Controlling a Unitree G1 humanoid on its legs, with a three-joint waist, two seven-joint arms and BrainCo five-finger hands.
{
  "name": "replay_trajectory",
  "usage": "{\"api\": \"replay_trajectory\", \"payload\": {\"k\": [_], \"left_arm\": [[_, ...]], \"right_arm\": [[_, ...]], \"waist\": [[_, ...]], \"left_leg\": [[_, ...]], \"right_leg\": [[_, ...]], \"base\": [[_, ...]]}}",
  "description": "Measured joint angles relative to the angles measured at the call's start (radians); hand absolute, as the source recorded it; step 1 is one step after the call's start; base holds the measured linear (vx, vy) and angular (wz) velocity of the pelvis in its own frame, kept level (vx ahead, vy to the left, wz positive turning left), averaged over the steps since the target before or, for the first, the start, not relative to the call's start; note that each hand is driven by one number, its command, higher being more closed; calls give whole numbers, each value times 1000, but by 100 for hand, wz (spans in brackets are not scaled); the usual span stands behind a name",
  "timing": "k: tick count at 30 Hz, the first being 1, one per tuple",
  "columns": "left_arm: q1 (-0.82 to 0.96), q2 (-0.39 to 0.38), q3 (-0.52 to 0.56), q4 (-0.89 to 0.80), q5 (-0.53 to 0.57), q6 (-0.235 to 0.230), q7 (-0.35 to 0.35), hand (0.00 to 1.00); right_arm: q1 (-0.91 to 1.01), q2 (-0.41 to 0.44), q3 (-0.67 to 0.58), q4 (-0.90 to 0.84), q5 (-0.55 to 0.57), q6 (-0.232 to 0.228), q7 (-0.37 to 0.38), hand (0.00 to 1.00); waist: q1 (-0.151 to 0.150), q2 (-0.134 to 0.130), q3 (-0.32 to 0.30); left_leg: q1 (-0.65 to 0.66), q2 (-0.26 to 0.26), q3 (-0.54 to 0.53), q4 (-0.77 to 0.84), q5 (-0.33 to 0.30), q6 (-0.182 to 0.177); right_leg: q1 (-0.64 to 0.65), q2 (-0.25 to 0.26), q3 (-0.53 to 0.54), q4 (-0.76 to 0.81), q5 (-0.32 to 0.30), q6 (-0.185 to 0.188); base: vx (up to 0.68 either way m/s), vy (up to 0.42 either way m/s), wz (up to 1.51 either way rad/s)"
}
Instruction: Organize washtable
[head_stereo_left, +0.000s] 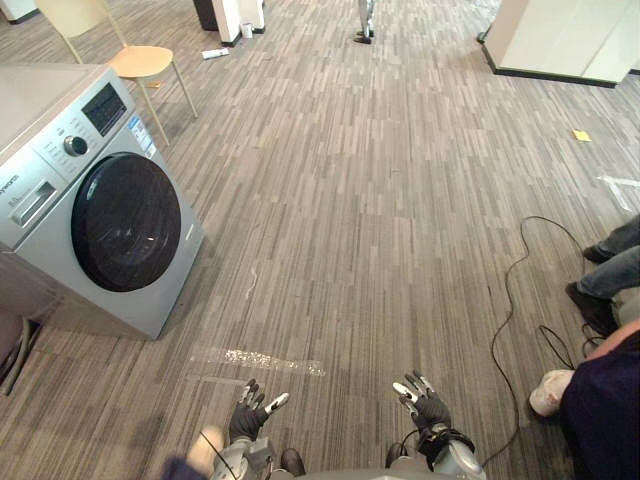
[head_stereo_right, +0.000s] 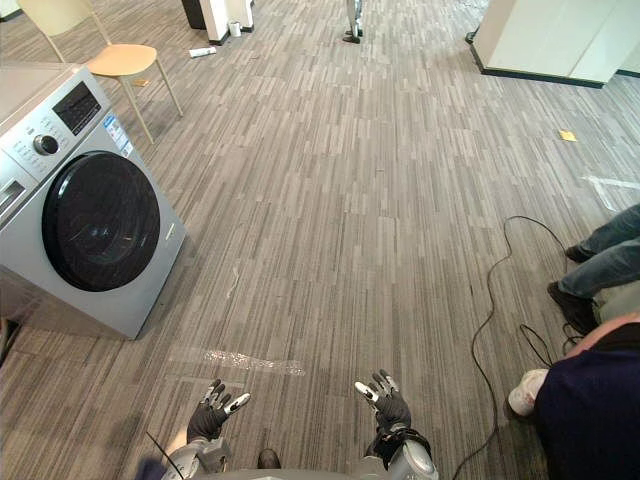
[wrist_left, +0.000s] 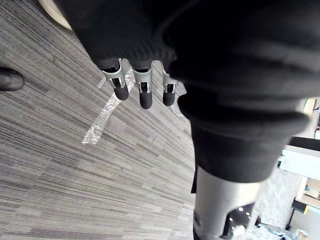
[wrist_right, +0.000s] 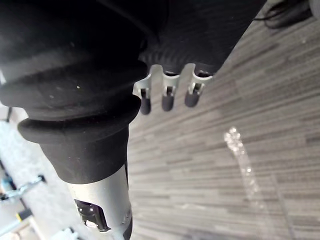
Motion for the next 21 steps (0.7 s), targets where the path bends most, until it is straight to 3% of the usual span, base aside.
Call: {"api": "replay_trajectory", "payload": {"k": [2,4,6,8,9,10,11,12,13,14,15,16,17,18,19,21], "left_arm": [[-13,17,-5,-3,1,0,4,0],[-33,33,-10,-4,3,-6,-1,0],[-58,30,-17,-14,13,-8,-7,0],[-74,30,-34,-23,16,-14,-8,0],[-80,27,-45,-36,22,-18,-10,0],[-72,16,-54,-52,33,-21,-11,0],[-73,6,-61,-53,34,-22,-11,0],[-73,-10,-82,-54,40,-22,-12,0],[-72,-16,-93,-55,40,-21,-15,0],[-71,-27,-95,-55,38,-21,-21,0],[-62,-57,-90,-55,27,-22,-33,0],[-50,-69,-98,-56,6,-22,-46,0],[-51,-68,-102,-57,4,-21,-55,0],[-55,-64,-101,-65,1,-22,-61,0],[-54,-61,-90,-81,-3,-22,-72,0],[-46,-58,-66,-121,-41,-30,-95,0]], "right_arm": [[5,7,0,-11,20,-1,1,0],[23,8,-9,-27,39,-2,1,0],[24,7,-19,-31,38,-1,0,0],[24,7,-19,-43,35,0,1,0],[26,8,-17,-55,33,1,1,0],[37,4,-16,-89,25,1,3,0],[37,-1,-17,-96,23,0,4,0],[13,-8,-17,-97,23,1,4,0],[-18,-18,-13,-98,23,1,6,0],[-26,-27,-6,-102,23,2,9,0],[-28,-57,15,-116,24,2,15,0],[-29,-66,22,-136,26,-3,19,0],[-29,-70,14,-143,27,-6,18,0],[-31,-76,8,-147,34,-13,18,0],[-33,-79,6,-146,41,-18,21,0],[-46,-91,12,-116,82,-16,59,0]], "waist": [[-9,14,8],[-16,14,11],[-16,18,20],[-18,27,29],[-20,34,30],[-18,51,29],[-20,54,24],[-12,95,33],[-16,119,43],[-15,128,48],[-8,135,54],[5,153,55],[12,153,56],[13,140,64],[15,126,73],[44,109,82]], "left_leg": [[-3,47,-16,55,-55,-4],[5,54,-26,70,-93,-13],[56,29,-36,65,-120,-36],[108,22,-54,55,-149,-71],[140,26,-64,55,-172,-108],[168,44,-72,65,-196,-148],[172,60,-72,87,-202,-161],[140,110,-65,209,-214,-200],[50,161,-41,436,-185,-245],[5,195,-24,565,-134,-266],[-90,272,-18,812,30,-282],[-163,337,-15,1028,49,-270],[-199,357,-6,1111,33,-244],[-248,375,34,1190,-13,-168],[-281,373,63,1190,-55,-119],[-393,349,79,1067,-119,-86]], "right_leg": [[-67,42,-22,-26,-85,29],[-110,66,-66,-211,-56,63],[-142,61,-143,-450,54,111],[-161,58,-177,-489,93,107],[-173,64,-193,-487,119,87],[-184,83,-153,-450,182,45],[-191,91,-137,-400,218,34],[-196,91,-129,-312,195,23],[-173,95,-149,-259,135,29],[-147,98,-157,-252,109,31],[-71,122,-163,-284,73,32],[23,163,-158,-351,60,39],[69,177,-152,-391,57,43],[160,189,-134,-461,52,46],[228,188,-119,-512,44,52],[318,179,-77,-575,18,75]], "base": [[280,86,15],[373,100,20],[453,56,24],[528,-19,41],[804,-165,73],[837,-197,70],[737,-215,52],[748,-351,29],[758,-394,25],[904,-461,12],[734,-275,-23],[697,-221,-42],[642,-137,-54],[610,-106,-39],[591,-80,-41],[615,50,-64]]}}
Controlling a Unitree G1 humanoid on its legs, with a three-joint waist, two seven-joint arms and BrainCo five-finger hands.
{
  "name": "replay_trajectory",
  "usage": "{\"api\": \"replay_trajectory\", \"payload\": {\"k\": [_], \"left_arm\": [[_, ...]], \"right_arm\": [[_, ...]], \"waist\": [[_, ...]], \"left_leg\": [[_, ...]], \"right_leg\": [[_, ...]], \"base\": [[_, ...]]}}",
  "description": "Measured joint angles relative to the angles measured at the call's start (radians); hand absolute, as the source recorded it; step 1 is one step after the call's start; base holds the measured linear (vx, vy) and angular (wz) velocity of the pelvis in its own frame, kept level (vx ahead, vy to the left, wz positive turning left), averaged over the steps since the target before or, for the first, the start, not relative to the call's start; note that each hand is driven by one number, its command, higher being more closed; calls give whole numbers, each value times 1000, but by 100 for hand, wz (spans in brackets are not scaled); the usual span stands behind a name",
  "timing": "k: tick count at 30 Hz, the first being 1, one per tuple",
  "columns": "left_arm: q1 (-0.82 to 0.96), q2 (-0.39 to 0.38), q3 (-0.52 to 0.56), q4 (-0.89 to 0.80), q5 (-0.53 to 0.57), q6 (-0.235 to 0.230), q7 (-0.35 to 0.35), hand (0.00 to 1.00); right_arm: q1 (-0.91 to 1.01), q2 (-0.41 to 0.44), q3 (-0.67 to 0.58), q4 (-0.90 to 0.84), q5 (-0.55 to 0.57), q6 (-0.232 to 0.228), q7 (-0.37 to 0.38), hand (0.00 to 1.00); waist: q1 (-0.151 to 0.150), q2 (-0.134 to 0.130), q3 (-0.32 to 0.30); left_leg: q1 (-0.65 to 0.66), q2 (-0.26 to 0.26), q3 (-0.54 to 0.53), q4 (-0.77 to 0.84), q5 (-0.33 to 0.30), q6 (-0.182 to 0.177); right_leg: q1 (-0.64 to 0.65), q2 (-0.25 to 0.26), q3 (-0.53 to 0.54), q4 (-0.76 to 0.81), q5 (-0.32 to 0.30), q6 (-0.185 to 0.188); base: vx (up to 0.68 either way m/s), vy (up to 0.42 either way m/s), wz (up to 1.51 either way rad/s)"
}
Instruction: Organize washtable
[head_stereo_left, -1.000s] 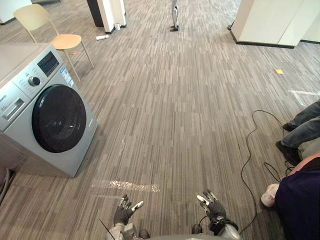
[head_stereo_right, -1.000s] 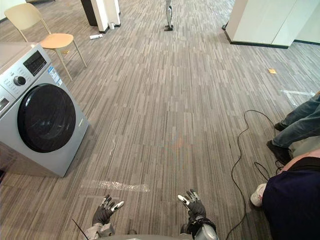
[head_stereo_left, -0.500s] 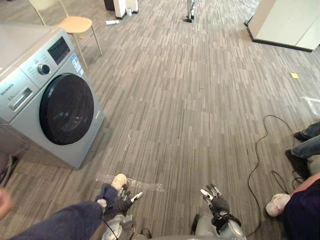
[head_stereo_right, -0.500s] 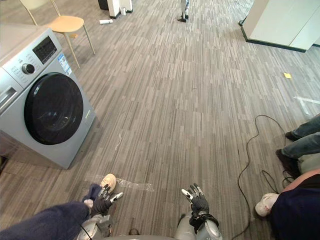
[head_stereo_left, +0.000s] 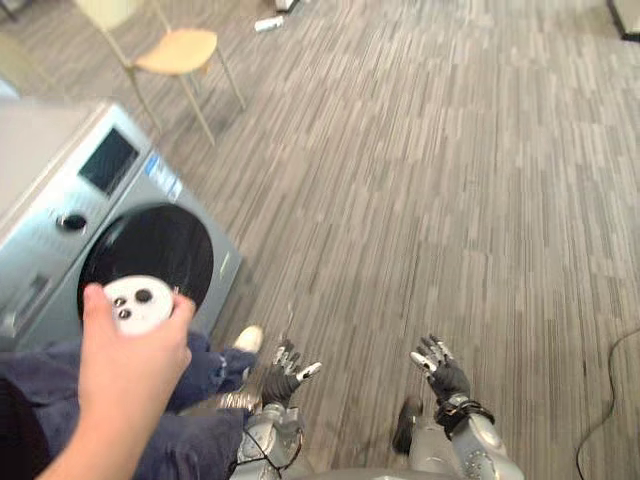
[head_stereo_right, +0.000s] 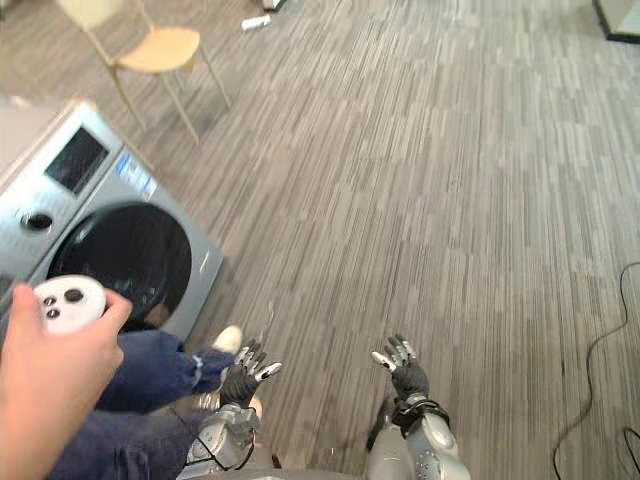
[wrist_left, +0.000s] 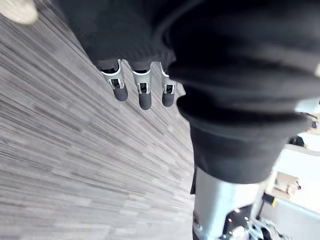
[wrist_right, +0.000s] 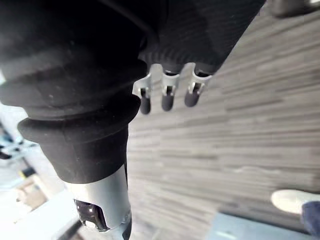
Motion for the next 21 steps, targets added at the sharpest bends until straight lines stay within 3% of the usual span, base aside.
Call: {"api": "replay_trajectory", "payload": {"k": [2,3,4,5,6,7,9,10,11,12,13,14,15,16,17,18,21], "left_arm": [[18,10,13,-47,-30,-2,-26,0],[47,7,24,-82,-44,-8,-36,0],[67,5,25,-95,-49,-9,-40,0],[103,1,24,-112,-49,-11,-45,0],[107,14,35,-119,-53,-7,-45,0],[108,21,40,-133,-60,-7,-46,0],[93,10,72,-165,-71,-10,-46,0],[86,9,69,-162,-73,-8,-45,0],[77,12,60,-159,-74,-7,-43,0],[64,13,51,-159,-73,-7,-40,0],[59,14,50,-161,-73,-8,-40,0],[55,13,44,-165,-72,-16,-27,0],[33,14,28,-160,-74,-26,-23,0],[15,16,19,-145,-74,-30,-23,0],[-7,43,13,-129,-73,-32,-22,0],[-22,26,-11,-82,-72,-24,-19,0],[19,-1,-22,-86,-61,-23,-20,0]], "right_arm": [[-38,-12,21,75,15,21,43,0],[-32,-19,46,91,-7,23,54,0],[-21,-27,51,89,-26,22,59,0],[0,-39,62,87,-51,21,70,0],[2,-12,79,94,-77,28,72,0],[7,-3,83,76,-90,27,74,0],[15,40,89,24,-107,25,70,0],[7,50,90,21,-107,25,69,0],[-12,76,91,23,-106,23,68,0],[-29,96,106,26,-105,19,61,0],[-39,99,120,25,-105,19,59,0],[-54,103,152,23,-105,15,46,0],[-65,109,164,14,-132,0,24,0],[-69,111,168,15,-141,-7,16,0],[-63,126,173,14,-148,-13,-4,0],[-65,108,179,33,-170,-19,-21,0],[-61,76,156,37,-267,-23,-57,0]], "waist": [[25,-11,7],[24,-8,5],[23,1,-1],[28,21,-13],[19,-20,-26],[20,-36,-32],[12,-92,-22],[3,-96,-22],[-11,-95,-21],[-21,-74,-9],[-23,-77,-12],[-26,-40,-22],[-36,-22,-30],[-43,-17,-31],[-48,-66,-43],[-55,-32,-42],[-35,15,-75]], "left_leg": [[-83,-56,-56,-258,2,-2],[-102,-107,-108,-537,54,-56],[-89,-120,-125,-668,119,-74],[-77,-118,-149,-718,294,-8],[-72,-143,-131,-654,251,14],[-75,-154,-133,-640,218,26],[-37,-186,-107,-602,137,39],[-13,-193,-104,-609,125,41],[53,-199,-103,-659,120,47],[137,-199,-112,-717,121,45],[178,-192,-112,-748,127,37],[220,-172,-119,-795,137,21],[232,-152,-143,-813,144,9],[233,-146,-159,-817,144,7],[239,-188,-177,-828,149,-20],[252,-174,-206,-847,140,-38],[248,-172,-220,-897,140,-39]], "right_leg": [[42,-26,42,-11,-27,41],[91,-46,51,-16,-50,92],[111,-37,56,-24,-61,116],[139,-35,74,-21,-79,142],[150,-83,80,-6,-78,141],[134,-98,79,22,-73,133],[47,-178,93,274,-57,115],[10,-198,107,372,-35,103],[-73,-223,154,572,12,104],[-121,-202,177,678,-88,84],[-140,-181,176,686,-135,66],[-191,-116,163,615,-188,36],[-239,-46,158,480,-194,12],[-248,-10,164,370,-176,8],[-246,7,180,130,22,4],[-245,16,165,166,43,-17],[-217,63,151,73,46,-26]], "base": [[596,205,-79],[431,240,-54],[690,390,-67],[586,310,-58],[573,294,-53],[514,237,-33],[491,214,-2],[468,132,18],[432,2,19],[411,-60,17],[373,-137,12],[358,-174,21],[352,-205,40],[352,-229,83],[395,-228,100],[367,-182,84],[219,-72,7]]}}
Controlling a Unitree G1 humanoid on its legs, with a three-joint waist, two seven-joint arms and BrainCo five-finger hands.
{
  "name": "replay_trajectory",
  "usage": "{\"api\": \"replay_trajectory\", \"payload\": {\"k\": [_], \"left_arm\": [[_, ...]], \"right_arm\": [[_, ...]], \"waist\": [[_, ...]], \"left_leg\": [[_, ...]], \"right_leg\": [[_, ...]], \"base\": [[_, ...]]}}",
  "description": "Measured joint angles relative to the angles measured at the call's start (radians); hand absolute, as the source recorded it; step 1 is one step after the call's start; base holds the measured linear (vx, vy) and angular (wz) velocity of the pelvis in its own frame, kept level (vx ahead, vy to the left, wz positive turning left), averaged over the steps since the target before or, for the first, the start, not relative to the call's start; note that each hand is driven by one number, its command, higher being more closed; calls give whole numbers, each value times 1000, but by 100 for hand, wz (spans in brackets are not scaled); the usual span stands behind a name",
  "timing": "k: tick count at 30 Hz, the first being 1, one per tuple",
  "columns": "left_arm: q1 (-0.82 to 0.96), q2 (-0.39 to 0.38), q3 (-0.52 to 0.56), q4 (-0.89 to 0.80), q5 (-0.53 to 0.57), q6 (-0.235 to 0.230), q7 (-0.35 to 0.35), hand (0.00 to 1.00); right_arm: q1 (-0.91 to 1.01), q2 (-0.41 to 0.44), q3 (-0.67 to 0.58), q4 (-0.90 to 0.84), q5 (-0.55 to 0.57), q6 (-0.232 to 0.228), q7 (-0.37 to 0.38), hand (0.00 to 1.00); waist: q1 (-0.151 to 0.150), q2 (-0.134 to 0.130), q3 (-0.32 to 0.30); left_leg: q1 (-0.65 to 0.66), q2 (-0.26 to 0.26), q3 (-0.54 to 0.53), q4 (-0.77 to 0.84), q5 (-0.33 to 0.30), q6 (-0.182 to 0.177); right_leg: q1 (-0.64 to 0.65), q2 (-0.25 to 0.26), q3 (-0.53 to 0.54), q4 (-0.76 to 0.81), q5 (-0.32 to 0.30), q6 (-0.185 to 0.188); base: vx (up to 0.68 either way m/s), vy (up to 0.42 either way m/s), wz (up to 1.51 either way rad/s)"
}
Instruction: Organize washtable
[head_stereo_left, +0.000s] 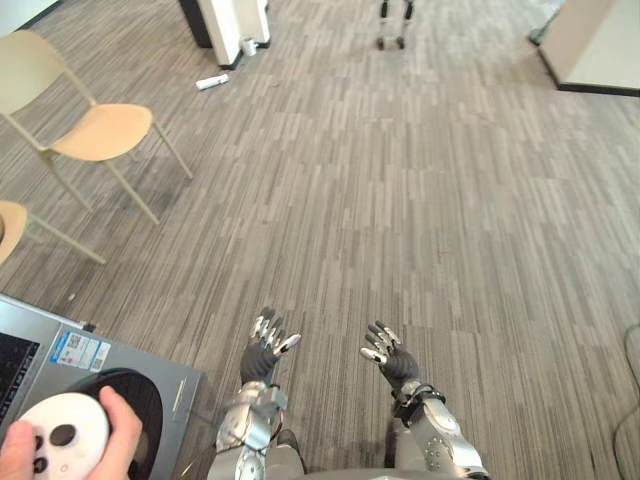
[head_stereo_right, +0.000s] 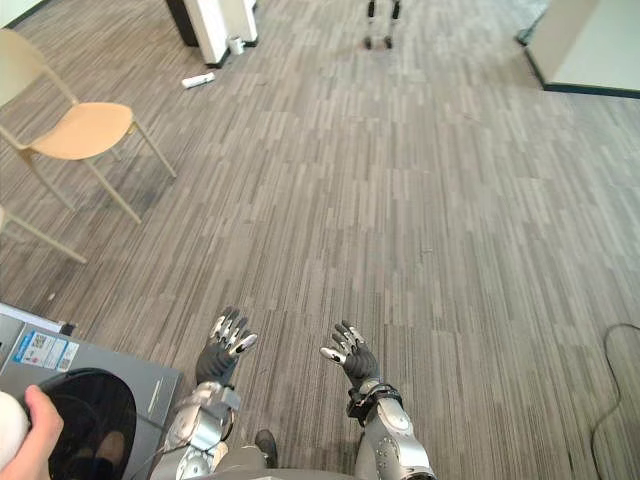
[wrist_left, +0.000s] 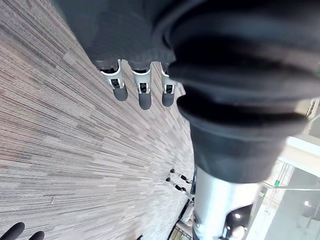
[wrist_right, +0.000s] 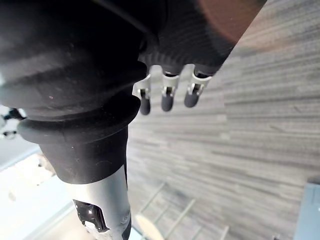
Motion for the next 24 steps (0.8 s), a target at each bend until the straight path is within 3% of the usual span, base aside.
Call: {"api": "replay_trajectory", "payload": {"k": [2,5,6,7,16,20,22,24], "left_arm": [[3,0,3,-1,-2,-3,2,0],[22,13,4,1,-8,-4,17,0],[24,27,4,4,-13,-3,18,0],[31,77,-5,22,-13,-3,19,0],[40,76,3,23,-14,12,21,0],[64,78,25,25,-15,35,42,0],[63,76,33,25,-23,52,50,0],[67,56,75,26,-37,58,76,0]], "right_arm": [[-3,-3,-35,1,-22,0,-33,0],[-7,-18,-108,5,-22,0,-54,0],[-9,-22,-131,5,-12,0,-58,0],[3,-18,-77,18,85,4,-2,0],[19,-3,-104,43,116,12,-8,0],[57,25,-160,43,166,24,-24,0],[69,38,-215,40,182,31,-32,0],[71,43,-245,37,202,41,-47,0]], "waist": [[4,6,-7],[8,-9,-19],[11,-22,-26],[31,-84,-73],[30,-88,-76],[26,-104,-91],[19,-109,-90],[20,-106,-86]], "left_leg": [[3,4,-4,-14,0,1],[4,-2,-25,-29,0,0],[3,-9,-26,-34,0,0],[7,-67,-50,-42,-1,4],[44,-72,-27,-84,8,8],[95,-74,13,-119,8,8],[118,-76,61,-132,8,9],[150,-73,123,-149,-17,22]], "right_leg": [[25,19,-19,-31,1,-2],[44,26,-26,-78,22,-2],[45,23,-25,-102,36,2],[111,-16,-26,-245,135,33],[130,-26,-48,-244,130,40],[146,-45,-41,-232,117,59],[119,-64,-46,-155,83,74],[51,-63,-129,-39,73,73]], "base": [[149,-47,19],[88,27,8],[35,52,0],[29,36,0],[3,2,1],[25,38,-13],[13,59,-27],[-44,48,-83]]}}
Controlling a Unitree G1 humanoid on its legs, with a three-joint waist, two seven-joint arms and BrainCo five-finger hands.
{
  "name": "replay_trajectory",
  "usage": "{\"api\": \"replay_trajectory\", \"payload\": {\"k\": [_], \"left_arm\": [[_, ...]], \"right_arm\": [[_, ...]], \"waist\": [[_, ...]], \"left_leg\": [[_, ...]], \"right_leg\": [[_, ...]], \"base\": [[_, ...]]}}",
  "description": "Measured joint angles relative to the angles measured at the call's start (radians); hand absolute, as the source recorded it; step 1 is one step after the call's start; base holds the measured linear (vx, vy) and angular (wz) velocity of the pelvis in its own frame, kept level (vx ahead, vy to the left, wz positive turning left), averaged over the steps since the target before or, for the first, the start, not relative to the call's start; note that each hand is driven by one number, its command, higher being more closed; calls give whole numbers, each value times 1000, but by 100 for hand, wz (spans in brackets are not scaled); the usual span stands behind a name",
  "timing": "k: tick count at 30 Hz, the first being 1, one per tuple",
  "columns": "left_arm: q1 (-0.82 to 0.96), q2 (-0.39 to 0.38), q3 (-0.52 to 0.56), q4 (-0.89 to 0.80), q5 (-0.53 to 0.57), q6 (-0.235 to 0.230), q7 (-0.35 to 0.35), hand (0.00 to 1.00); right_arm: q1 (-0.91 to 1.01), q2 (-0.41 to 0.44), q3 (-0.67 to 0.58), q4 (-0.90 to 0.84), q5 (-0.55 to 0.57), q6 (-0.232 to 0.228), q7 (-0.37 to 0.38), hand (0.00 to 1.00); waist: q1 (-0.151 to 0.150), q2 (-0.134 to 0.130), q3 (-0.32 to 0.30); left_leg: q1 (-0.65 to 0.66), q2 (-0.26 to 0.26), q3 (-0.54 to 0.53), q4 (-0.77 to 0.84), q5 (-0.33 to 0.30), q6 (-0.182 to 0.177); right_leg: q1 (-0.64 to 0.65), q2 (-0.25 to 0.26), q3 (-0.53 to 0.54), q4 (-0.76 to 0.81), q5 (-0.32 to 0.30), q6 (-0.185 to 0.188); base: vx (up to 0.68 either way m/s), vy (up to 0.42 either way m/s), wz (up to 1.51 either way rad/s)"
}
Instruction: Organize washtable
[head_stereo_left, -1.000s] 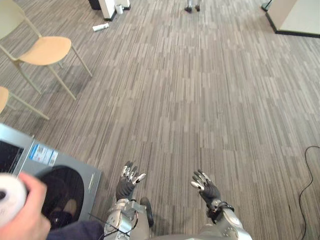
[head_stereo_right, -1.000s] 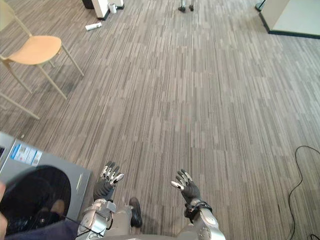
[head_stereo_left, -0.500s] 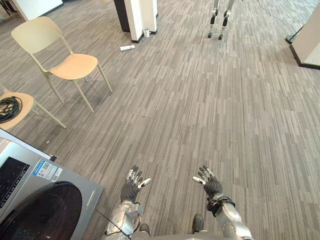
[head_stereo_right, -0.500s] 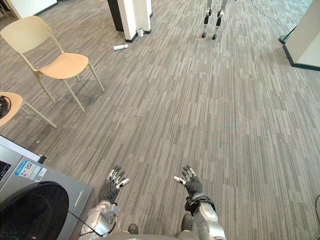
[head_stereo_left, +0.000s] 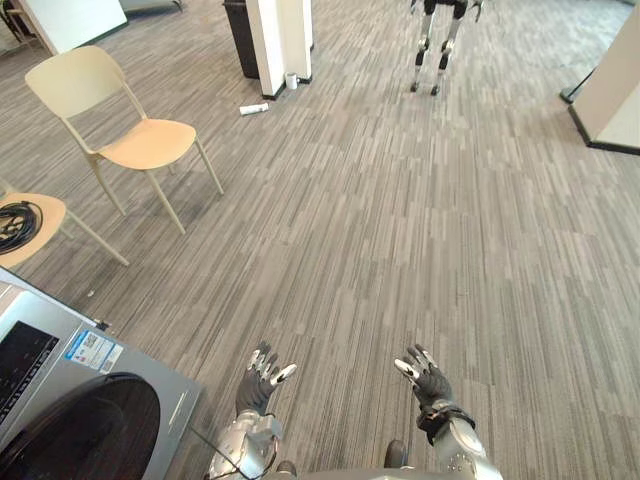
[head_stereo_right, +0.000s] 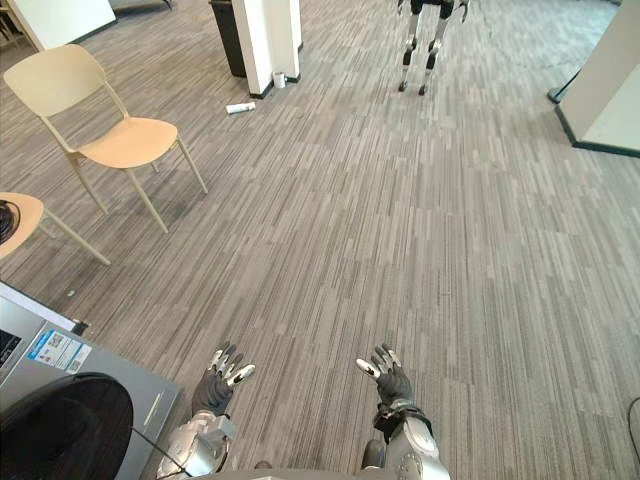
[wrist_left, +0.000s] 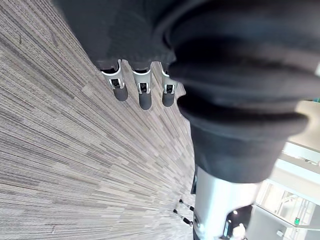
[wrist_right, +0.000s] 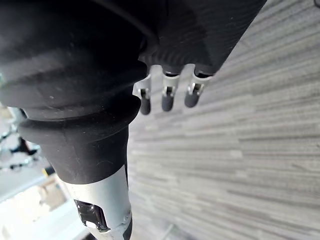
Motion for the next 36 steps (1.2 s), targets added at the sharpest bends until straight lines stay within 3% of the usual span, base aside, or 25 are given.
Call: {"api": "replay_trajectory", "payload": {"k": [1,4,7,9,10,11,12,13,14,15,16,17,19,20,21,23,24,27,28,29,30,32,34,35,36], "left_arm": [[-2,-3,20,1,-6,1,14,0],[-2,26,40,0,-5,0,29,0],[-8,29,39,0,-5,1,26,0],[-38,26,35,3,-5,3,25,0],[-39,26,35,3,-5,3,25,0],[-84,22,37,22,-5,3,24,0],[-117,6,33,44,-5,4,24,0],[-134,-3,23,41,-3,4,18,0],[-144,-16,13,41,-4,2,14,0],[-151,-44,9,45,-5,2,16,0],[-150,-59,10,49,-7,2,17,0],[-145,-76,6,53,-28,-1,23,0],[-133,-71,6,53,-57,-4,26,0],[-131,-66,10,53,-65,-5,26,0],[-126,-63,19,53,-79,-5,26,0],[-126,-63,26,53,-87,-5,23,0],[-123,-63,35,53,-87,-5,15,0],[-124,-63,51,49,-87,-5,6,0],[-111,-64,52,28,-87,-5,6,0],[-111,-42,56,33,-84,-3,7,0],[-119,-43,86,10,-83,-8,10,0],[-119,-39,116,-6,-74,-16,17,0],[-93,-48,134,-13,-72,-22,25,0],[-56,-58,134,-32,-72,-26,26,0],[-33,-65,119,-57,-72,-26,25,0]], "right_arm": [[0,1,-6,-3,2,-1,-2,0],[38,3,-10,-4,3,0,-2,0],[41,5,-34,-5,-3,0,-1,0],[41,4,-73,-17,-17,1,-2,0],[41,4,-73,-17,-17,1,-2,0],[48,0,-95,-25,-25,1,-3,0],[46,-8,-114,-28,-25,1,-4,0],[41,-3,-122,-32,-21,-1,-4,0],[43,-10,-126,-31,1,-1,-4,0],[45,-27,-111,-29,31,0,-5,0],[40,-34,-109,-29,43,0,-5,0],[21,-47,-93,-30,83,-1,-7,0],[0,-65,-82,-42,109,-6,-5,0],[1,-69,-82,-44,107,-9,-2,0],[-1,-74,-81,-44,103,-9,-2,0],[2,-74,-75,-41,90,-8,-2,0],[-1,-73,-64,-41,70,-6,0,0],[2,-80,-34,-42,34,-6,4,0],[5,-92,-16,-45,15,-4,15,0],[6,-67,0,-30,2,1,17,0],[7,-68,50,-45,-21,2,31,0],[-30,-50,84,-59,-41,0,48,0],[-40,-40,93,-64,-41,-2,57,0],[-40,-40,113,-70,-41,-10,62,0],[-42,-47,113,-64,-41,-17,65,0]], "waist": [[-6,12,9],[-44,-4,10],[-36,27,20],[-38,47,35],[-38,47,35],[-42,52,42],[-44,85,56],[-43,90,59],[-47,85,61],[-47,88,67],[-43,93,69],[-32,107,76],[-32,116,77],[-28,114,78],[-16,112,79],[-15,100,87],[-12,84,97],[10,66,105],[13,80,104],[2,31,106],[-7,-7,99],[23,-1,131],[47,2,131],[60,22,106],[65,41,85]], "left_leg": [[16,11,29,5,-18,5],[43,35,63,10,-38,1],[36,98,127,48,-71,-31],[77,115,171,33,-75,-81],[78,115,171,33,-75,-82],[129,123,198,30,-93,-122],[162,150,216,32,-71,-161],[168,155,223,60,-30,-180],[149,176,220,163,-17,-170],[86,235,223,381,16,-162],[48,275,221,500,55,-149],[-21,339,194,735,76,-149],[-115,369,163,976,65,-132],[-149,377,173,1048,48,-104],[-209,393,206,1107,7,-40],[-274,387,229,1100,-42,-7],[-349,374,247,1049,-78,6],[-454,297,247,770,-73,6],[-468,243,225,549,-4,67],[-448,182,236,545,-22,100],[-466,168,228,559,-35,128],[-476,219,198,685,-64,169],[-457,248,186,793,-84,146],[-465,232,132,775,-136,63],[-433,203,90,729,-242,39]], "right_leg": [[-26,-11,-36,58,-5,-13],[-65,-35,-170,155,-52,-79],[-141,-44,-294,174,-75,-107],[-194,-84,-363,132,-46,-76],[-194,-84,-363,132,-45,-76],[-190,-122,-368,133,4,-97],[-190,-125,-360,238,-29,-102],[-198,-157,-355,329,-78,-109],[-192,-186,-353,393,-126,-111],[-150,-187,-355,411,-171,-120],[-119,-170,-353,390,-182,-118],[-49,-128,-343,316,-184,-113],[54,-74,-322,203,-172,-93],[103,-55,-312,155,-166,-85],[170,-29,-288,90,-165,-81],[231,-27,-273,45,-167,-64],[277,-37,-259,17,-172,-40],[327,-74,-242,0,-171,53],[357,-74,-232,-16,-180,107],[385,-116,-215,-42,-186,135],[368,-98,-196,-84,-185,129],[379,-3,-134,-167,-106,67],[417,-8,-148,-173,-42,74],[406,-20,-123,-134,-38,82],[378,-38,-103,-65,-74,99]], "base": [[-62,36,-71],[30,9,-44],[216,-25,-70],[360,-62,-62],[423,-158,-30],[465,-222,-13],[593,-298,-5],[644,-405,13],[569,-411,24],[473,-394,11],[561,-387,-27],[530,-322,-58],[471,-222,-57],[509,-139,-57],[420,-58,-52],[442,64,-39],[462,204,-39],[438,350,-32],[355,326,-1],[441,291,27],[362,136,25],[302,52,-16],[177,12,-61],[353,269,-81],[383,359,-55]]}}
